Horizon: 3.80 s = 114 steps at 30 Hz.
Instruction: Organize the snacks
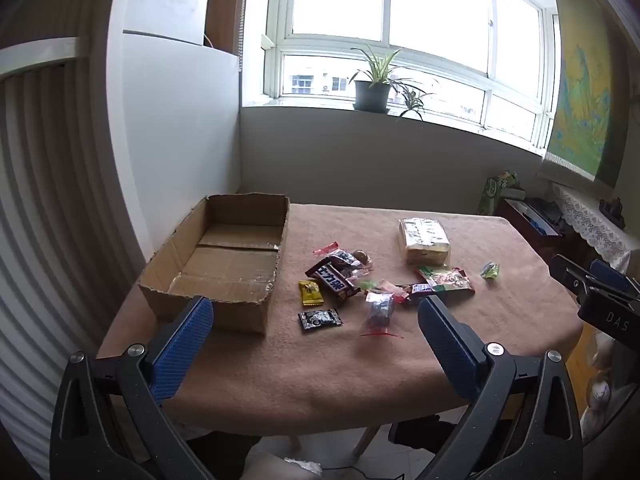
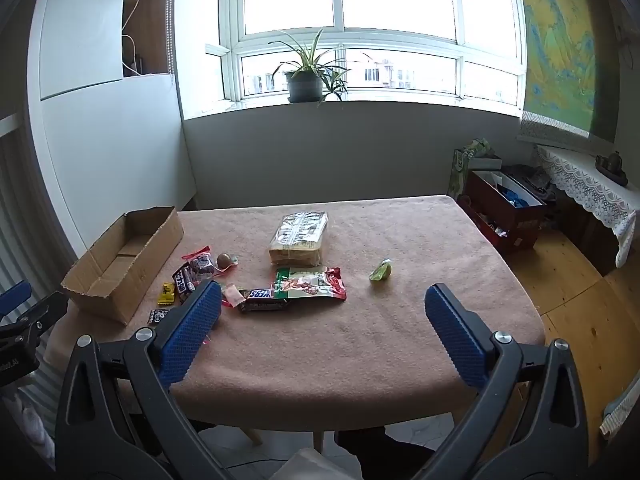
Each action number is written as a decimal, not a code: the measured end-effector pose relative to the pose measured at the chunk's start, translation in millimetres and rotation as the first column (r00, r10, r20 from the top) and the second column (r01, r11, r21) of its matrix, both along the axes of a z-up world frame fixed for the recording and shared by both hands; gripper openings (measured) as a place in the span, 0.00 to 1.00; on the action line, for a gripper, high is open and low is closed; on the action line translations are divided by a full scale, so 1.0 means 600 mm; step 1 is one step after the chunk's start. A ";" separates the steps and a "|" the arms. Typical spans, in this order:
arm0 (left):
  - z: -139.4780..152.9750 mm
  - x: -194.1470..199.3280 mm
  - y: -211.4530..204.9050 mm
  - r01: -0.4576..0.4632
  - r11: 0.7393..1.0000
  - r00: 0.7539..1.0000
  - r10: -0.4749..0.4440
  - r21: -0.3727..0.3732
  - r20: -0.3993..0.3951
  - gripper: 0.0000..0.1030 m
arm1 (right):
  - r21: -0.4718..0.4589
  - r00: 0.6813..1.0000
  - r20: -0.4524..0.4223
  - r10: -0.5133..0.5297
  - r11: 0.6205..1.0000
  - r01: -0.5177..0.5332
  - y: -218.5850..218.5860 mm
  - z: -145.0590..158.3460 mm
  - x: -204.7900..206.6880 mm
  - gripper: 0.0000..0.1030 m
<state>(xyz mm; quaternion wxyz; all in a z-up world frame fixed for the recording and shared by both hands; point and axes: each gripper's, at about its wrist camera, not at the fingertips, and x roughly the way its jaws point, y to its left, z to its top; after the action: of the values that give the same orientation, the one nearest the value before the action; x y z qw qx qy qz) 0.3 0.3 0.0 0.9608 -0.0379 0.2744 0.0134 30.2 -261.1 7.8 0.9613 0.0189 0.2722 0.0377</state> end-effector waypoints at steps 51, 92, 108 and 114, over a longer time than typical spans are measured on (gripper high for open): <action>-0.013 0.007 0.001 0.016 1.000 1.000 -0.017 -0.015 -0.018 0.99 | -0.009 1.000 0.005 -0.027 1.000 0.027 0.007 -0.006 0.004 1.00; -0.046 0.028 0.001 0.044 0.999 0.996 -0.046 -0.023 -0.070 0.99 | 0.036 0.997 -0.068 -0.047 0.998 0.050 -0.074 -0.051 0.040 1.00; -0.096 0.083 -0.035 0.121 0.990 0.977 -0.131 -0.069 -0.170 0.79 | 0.103 0.984 -0.176 -0.035 0.993 0.054 -0.125 -0.112 0.130 0.85; -0.122 0.124 -0.059 0.175 0.980 0.958 -0.192 -0.099 -0.215 0.72 | 0.135 0.972 -0.234 -0.011 0.990 0.044 -0.133 -0.141 0.175 0.73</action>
<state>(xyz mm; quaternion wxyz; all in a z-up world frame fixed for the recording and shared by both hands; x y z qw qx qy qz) 75.0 -34.8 -73.0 0.9187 -0.0486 0.3833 -0.0825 135.4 -341.1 -76.7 0.9196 0.0941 0.3793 0.0408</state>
